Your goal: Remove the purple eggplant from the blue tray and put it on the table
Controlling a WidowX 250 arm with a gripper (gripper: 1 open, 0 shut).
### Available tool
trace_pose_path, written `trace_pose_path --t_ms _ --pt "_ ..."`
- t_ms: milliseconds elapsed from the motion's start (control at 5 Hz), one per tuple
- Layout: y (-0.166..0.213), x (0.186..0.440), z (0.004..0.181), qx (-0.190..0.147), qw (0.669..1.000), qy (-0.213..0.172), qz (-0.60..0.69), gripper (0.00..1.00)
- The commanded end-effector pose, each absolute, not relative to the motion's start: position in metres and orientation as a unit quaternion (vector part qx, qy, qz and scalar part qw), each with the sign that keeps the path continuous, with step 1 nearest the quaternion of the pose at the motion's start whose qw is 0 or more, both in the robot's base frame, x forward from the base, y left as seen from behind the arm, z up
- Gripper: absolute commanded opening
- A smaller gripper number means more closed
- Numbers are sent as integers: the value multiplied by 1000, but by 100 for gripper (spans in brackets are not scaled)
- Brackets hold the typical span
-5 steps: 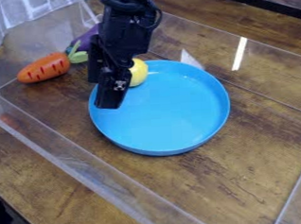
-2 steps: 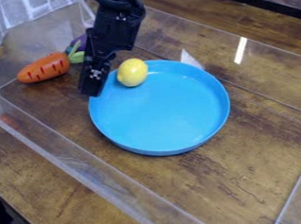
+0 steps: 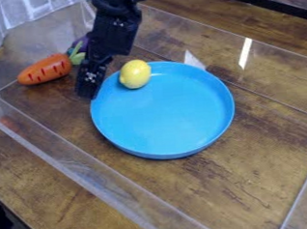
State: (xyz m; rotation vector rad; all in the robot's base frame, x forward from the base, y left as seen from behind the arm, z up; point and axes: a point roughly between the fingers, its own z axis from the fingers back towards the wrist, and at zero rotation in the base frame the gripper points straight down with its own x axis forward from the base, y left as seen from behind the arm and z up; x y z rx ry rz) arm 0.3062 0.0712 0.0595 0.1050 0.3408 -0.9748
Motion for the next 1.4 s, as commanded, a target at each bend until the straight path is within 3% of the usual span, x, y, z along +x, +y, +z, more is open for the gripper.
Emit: trace_pose_path --t_ms 0,200,400,600,1000,1200 --pt "89 309 77 71 860 144 -485 100" --pt "101 304 79 75 845 145 -509 100" --pt "103 300 67 74 844 149 -511 100" --pt "107 301 68 75 853 126 -501 100" --pt "112 299 105 86 853 82 -508 100" --pt "108 306 99 85 856 83 -503 100"
